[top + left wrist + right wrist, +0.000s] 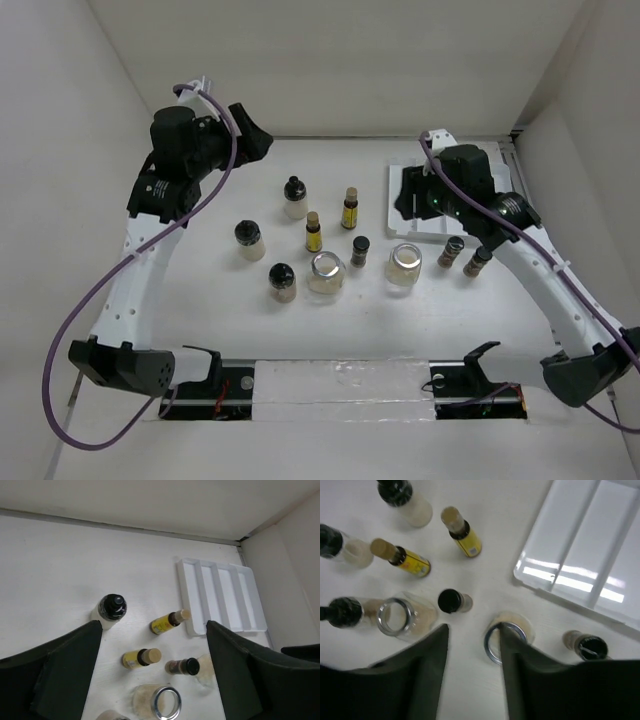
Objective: Organize the condiment bottles
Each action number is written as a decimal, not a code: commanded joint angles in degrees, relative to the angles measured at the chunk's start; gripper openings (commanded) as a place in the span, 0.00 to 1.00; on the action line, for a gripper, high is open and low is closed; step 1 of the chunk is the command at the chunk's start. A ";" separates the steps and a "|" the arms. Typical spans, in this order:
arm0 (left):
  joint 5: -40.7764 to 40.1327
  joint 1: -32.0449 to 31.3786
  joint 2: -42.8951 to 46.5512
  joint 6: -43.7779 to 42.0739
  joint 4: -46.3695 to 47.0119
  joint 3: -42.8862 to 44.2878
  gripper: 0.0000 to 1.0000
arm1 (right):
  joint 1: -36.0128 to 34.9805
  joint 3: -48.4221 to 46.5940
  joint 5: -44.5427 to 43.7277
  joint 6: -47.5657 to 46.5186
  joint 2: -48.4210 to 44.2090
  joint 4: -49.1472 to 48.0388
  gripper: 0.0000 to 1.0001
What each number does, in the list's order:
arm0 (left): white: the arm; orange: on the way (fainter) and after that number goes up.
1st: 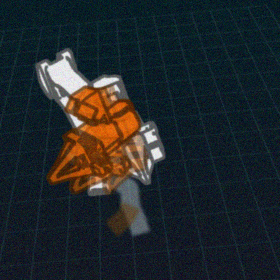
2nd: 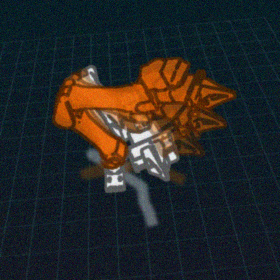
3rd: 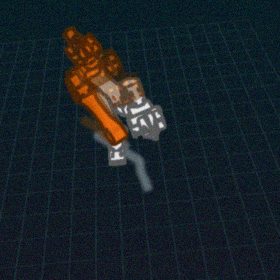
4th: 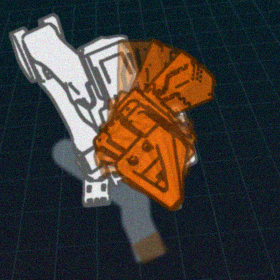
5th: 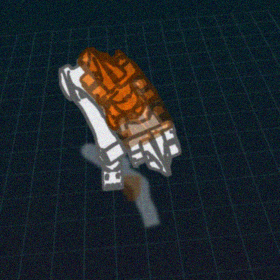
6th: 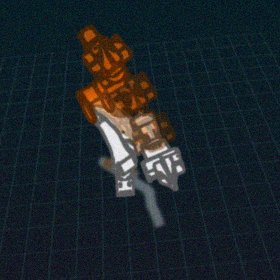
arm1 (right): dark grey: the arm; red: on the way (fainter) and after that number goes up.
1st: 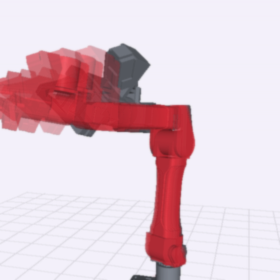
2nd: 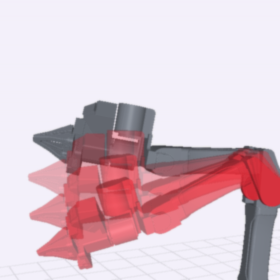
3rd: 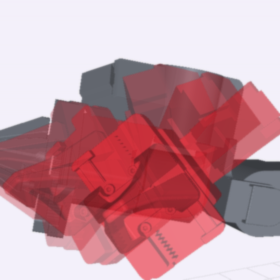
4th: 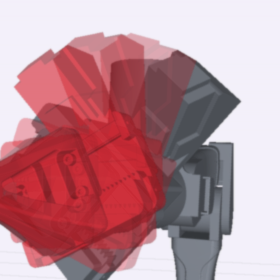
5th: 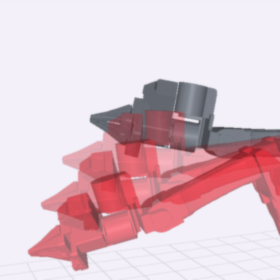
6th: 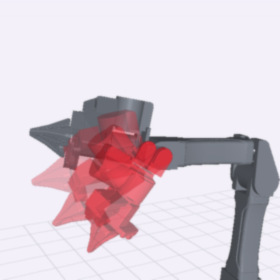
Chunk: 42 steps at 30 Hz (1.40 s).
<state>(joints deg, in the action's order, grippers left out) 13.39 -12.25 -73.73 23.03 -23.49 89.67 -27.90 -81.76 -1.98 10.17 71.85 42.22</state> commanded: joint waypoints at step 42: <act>6.92 -5.42 -6.77 -4.39 2.57 1.75 0.53 | 22.63 17.76 -9.98 4.25 4.52 -4.33 0.73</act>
<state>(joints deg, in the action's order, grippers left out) 19.05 -17.63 -81.54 19.11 -22.09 92.60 -6.44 -65.08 -12.99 15.88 75.96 43.07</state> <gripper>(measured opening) 0.532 0.736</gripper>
